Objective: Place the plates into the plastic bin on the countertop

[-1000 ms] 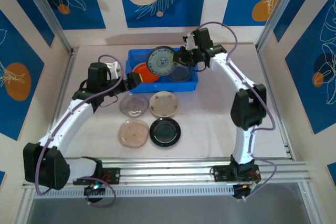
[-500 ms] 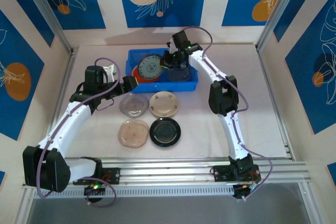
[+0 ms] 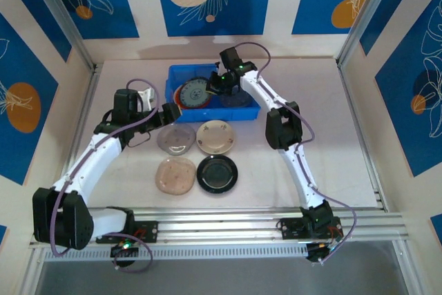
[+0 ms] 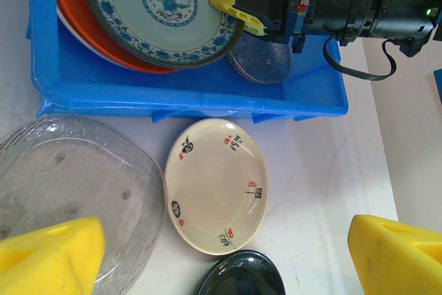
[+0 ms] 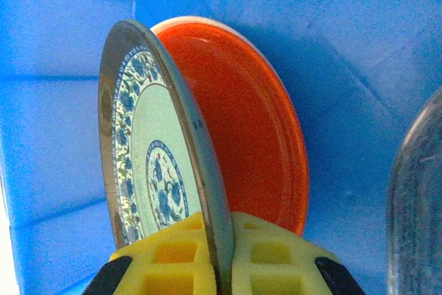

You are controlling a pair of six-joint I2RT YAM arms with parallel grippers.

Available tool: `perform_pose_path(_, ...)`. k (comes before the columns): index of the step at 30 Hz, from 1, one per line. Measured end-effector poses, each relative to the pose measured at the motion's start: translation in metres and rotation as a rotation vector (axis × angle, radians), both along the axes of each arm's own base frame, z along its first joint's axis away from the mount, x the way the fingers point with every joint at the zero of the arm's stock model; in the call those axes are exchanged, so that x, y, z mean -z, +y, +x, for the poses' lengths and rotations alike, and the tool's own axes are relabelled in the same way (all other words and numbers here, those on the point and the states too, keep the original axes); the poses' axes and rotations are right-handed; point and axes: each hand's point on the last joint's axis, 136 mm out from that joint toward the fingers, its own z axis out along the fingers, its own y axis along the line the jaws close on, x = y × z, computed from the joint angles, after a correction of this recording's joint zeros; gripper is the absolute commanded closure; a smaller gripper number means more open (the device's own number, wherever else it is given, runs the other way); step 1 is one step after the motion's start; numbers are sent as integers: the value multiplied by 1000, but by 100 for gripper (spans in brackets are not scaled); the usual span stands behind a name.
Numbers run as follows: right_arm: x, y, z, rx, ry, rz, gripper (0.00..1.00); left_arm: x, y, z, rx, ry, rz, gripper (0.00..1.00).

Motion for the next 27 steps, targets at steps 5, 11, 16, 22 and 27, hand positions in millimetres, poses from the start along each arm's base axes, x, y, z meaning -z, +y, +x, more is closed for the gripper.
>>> perform_pose_path(5,-4,5,0,-4,-10,-3,94,1,2,1,-5,3,1,10)
perform_pose_path(11,5,7,-1,-3,-2,-19,94,4,2,2,-6,11,2,10)
perform_pose_path(16,14,6,0,2,11,-27,92,5,2,2,-6,12,3,10)
perform_pose_path(22,13,7,2,9,7,-26,76,5,2,2,-6,12,3,10)
perform_pose_path(27,12,6,0,13,6,-47,72,7,2,3,-6,18,4,10)
